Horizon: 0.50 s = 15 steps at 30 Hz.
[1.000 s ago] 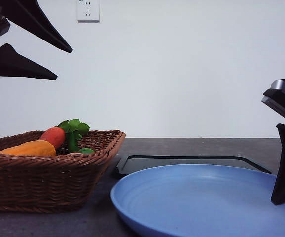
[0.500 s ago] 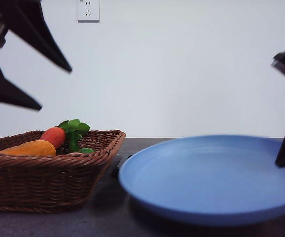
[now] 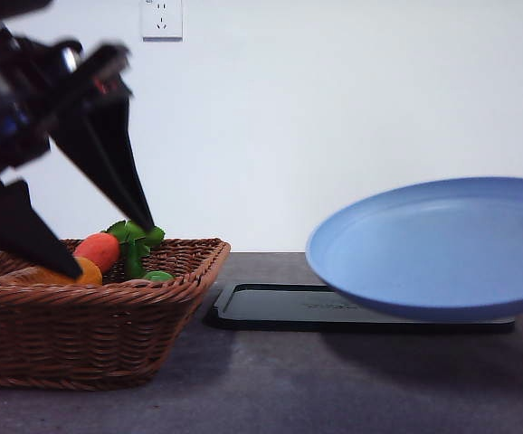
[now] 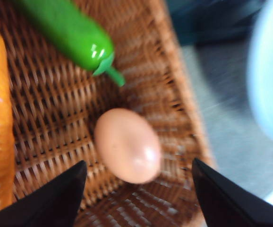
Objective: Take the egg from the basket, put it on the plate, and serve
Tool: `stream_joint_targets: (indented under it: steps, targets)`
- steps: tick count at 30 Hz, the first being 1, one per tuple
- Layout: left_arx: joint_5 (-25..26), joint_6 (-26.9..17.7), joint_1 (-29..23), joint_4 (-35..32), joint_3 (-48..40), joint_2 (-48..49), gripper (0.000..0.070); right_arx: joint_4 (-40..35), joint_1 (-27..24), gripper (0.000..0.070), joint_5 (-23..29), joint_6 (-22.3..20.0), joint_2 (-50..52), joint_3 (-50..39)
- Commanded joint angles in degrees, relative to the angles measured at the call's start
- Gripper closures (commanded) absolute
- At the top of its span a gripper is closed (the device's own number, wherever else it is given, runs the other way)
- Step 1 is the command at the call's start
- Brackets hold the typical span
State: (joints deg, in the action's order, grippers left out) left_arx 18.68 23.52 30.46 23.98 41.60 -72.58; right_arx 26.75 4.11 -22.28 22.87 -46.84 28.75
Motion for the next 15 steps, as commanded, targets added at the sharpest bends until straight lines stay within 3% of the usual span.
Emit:
stream_joint_targets:
  steps: [1, 15]
  targets:
    - [-0.43, -0.04, 0.53, -1.27, 1.12, -2.04, 0.0242, -0.51, -0.35, 0.07, -0.14, 0.7, 0.4, 0.94]
    - [-0.46, -0.45, 2.34, -6.01, 1.12, -10.16, 0.0248, -0.54, -0.6, 0.07, -0.13, 0.72, 1.74, 0.94]
